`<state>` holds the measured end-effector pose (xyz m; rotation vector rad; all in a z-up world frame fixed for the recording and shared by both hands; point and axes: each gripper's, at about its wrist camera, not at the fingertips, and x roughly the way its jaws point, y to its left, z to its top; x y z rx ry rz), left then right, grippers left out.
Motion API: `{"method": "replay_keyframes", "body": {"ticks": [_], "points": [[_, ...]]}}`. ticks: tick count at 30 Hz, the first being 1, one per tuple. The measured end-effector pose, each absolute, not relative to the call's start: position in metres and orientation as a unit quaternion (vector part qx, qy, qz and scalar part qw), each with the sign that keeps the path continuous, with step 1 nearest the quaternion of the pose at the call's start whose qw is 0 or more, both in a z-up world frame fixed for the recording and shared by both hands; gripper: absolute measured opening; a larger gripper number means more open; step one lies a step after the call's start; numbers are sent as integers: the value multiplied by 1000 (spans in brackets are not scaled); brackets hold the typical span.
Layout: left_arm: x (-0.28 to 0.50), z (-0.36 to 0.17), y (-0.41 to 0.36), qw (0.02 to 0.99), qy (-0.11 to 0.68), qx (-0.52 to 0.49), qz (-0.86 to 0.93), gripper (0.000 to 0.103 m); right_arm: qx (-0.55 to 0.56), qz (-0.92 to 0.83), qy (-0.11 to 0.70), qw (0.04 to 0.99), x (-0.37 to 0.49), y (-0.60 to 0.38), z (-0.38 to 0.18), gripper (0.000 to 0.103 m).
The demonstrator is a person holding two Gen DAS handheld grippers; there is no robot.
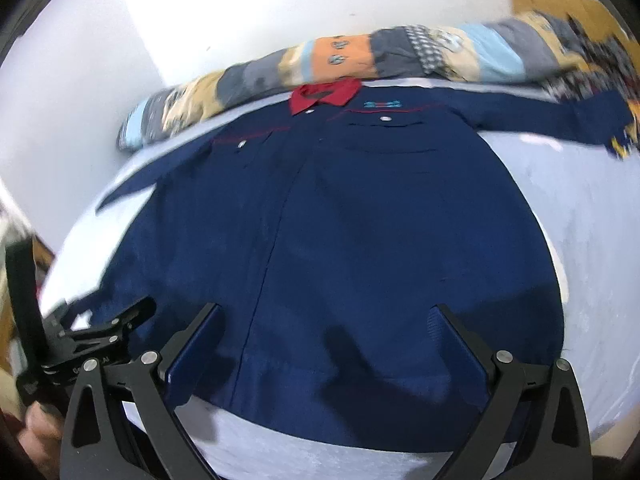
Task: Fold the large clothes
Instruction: 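Reach the right gripper to the jacket sleeve cuff and grasp it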
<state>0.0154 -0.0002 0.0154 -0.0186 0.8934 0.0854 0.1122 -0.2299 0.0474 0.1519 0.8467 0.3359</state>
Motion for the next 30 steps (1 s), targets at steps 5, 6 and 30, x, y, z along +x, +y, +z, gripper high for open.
{"method": "replay_keyframes", "body": {"ticks": [5,6,30], "points": [[43,34,18,915,398,-13,64,103,144,160,403,890,126,-264,62,101],[50,37,20,917,394,-9,67,103,155,159,398,890,129,-271,66,101],[145,55,-13,930,359,69,-31,103,360,-106,272,886,331,-651,111,80]]}}
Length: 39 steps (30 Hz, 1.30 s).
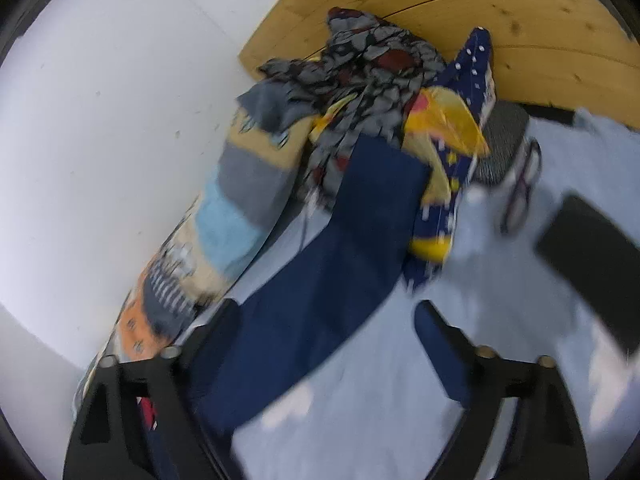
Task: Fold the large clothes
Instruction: 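Reach the right gripper to the jacket sleeve cuff and grasp it, then lift the sleeve with the right gripper and lay it across the jacket front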
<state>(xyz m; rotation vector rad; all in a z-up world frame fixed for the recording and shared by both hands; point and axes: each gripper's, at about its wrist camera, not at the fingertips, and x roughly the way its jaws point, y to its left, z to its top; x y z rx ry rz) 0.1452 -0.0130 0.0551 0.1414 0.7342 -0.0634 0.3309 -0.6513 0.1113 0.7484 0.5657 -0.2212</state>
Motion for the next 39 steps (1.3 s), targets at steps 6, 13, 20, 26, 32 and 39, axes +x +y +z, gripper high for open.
{"method": "replay_keyframes", "body": {"ticks": [6,13,20,26,32,39], "points": [[143,64,1,937,346,23,-44,103,356,-166,292,872,405,-708,90,77],[149,55,1,931,360,14,-55,103,279,-216,358,864,459,-723,62,56],[150,51,2,925,375,0,-51,103,249,-210,350,878,452,-717,54,10],[146,58,6,925,375,-31,-46,103,255,-163,304,903,422,-689,88,7],[140,67,10,928,364,-58,-46,103,231,-104,284,925,411,-618,163,7],[133,76,25,931,353,-83,-43,103,179,-12,266,947,420,-455,264,7]]}}
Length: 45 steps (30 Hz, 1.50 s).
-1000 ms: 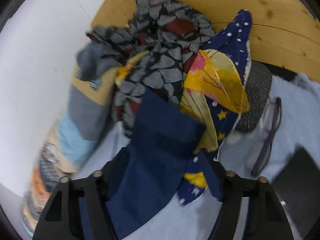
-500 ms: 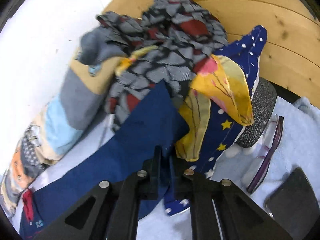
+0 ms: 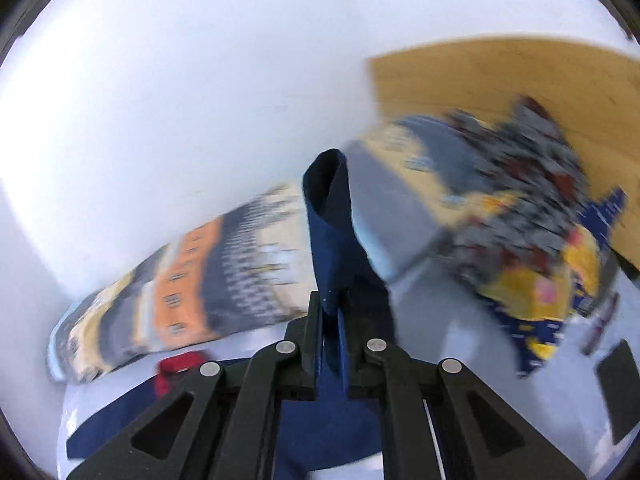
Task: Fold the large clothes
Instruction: 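Lift the sleeve with the right gripper and lay it across the jacket front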
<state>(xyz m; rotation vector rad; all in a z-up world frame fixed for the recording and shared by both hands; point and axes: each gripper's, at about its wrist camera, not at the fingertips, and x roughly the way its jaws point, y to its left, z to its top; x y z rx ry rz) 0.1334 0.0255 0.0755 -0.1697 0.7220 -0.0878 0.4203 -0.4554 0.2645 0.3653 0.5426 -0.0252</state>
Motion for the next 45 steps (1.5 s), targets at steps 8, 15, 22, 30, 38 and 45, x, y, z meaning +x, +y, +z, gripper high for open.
{"method": "replay_keyframes", "body": {"ticks": [8,15,22,30,38,45], "points": [[132,83,48,934,345,-94,-6,103,68,121,281,950,426,-184,263,6],[129,84,76,933,337,-119,39,103,-19,183,382,905,423,-4,105,7],[133,81,80,930,343,-126,40,103,-83,204,445,868,414,38,19,28],[128,85,88,929,337,-143,52,103,33,278,361,890,385,-42,106,66],[127,79,107,920,348,-162,80,103,122,-22,403,907,433,-218,71,66],[137,73,108,909,364,-187,78,103,57,74,528,844,410,-175,3,66]]}}
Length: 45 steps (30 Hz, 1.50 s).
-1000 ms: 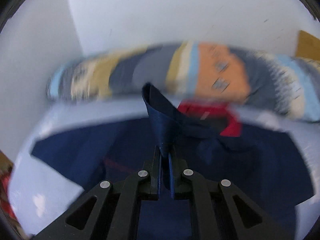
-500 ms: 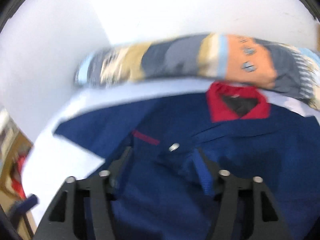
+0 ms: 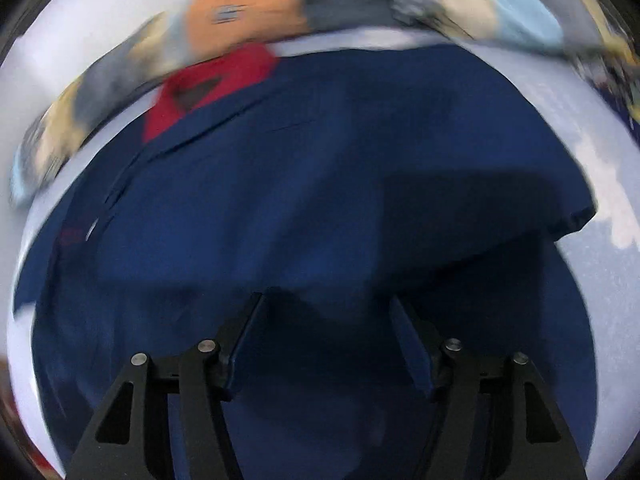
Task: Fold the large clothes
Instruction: 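Lift the sleeve with the right gripper and lay it across the jacket front, then reach the left gripper to the other sleeve cuff and grasp it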
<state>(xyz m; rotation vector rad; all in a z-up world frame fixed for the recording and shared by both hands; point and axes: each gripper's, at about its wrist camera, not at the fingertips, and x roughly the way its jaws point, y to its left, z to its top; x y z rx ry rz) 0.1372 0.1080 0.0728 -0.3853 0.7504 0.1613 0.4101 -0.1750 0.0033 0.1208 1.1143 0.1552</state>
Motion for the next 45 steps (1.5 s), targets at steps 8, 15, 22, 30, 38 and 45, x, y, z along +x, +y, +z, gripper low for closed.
{"method": "replay_keyframes", "body": {"ticks": [8,15,22,30,38,45], "points": [[141,71,141,898,375,-210,97,103,164,179,454,857,310,-155,83,69],[151,70,262,874,365,-283,151,103,136,232,455,849,296,-129,75,69],[178,22,434,814,346,-436,168,101,162,263,462,831,293,-135,80,69],[192,-44,516,750,273,-577,173,96,164,248,451,841,294,-141,80,69],[225,-67,541,778,197,-571,171,69,145,249,441,850,297,-135,76,69],[227,-81,532,776,177,-592,131,0,135,249,422,861,297,-136,80,69]]}}
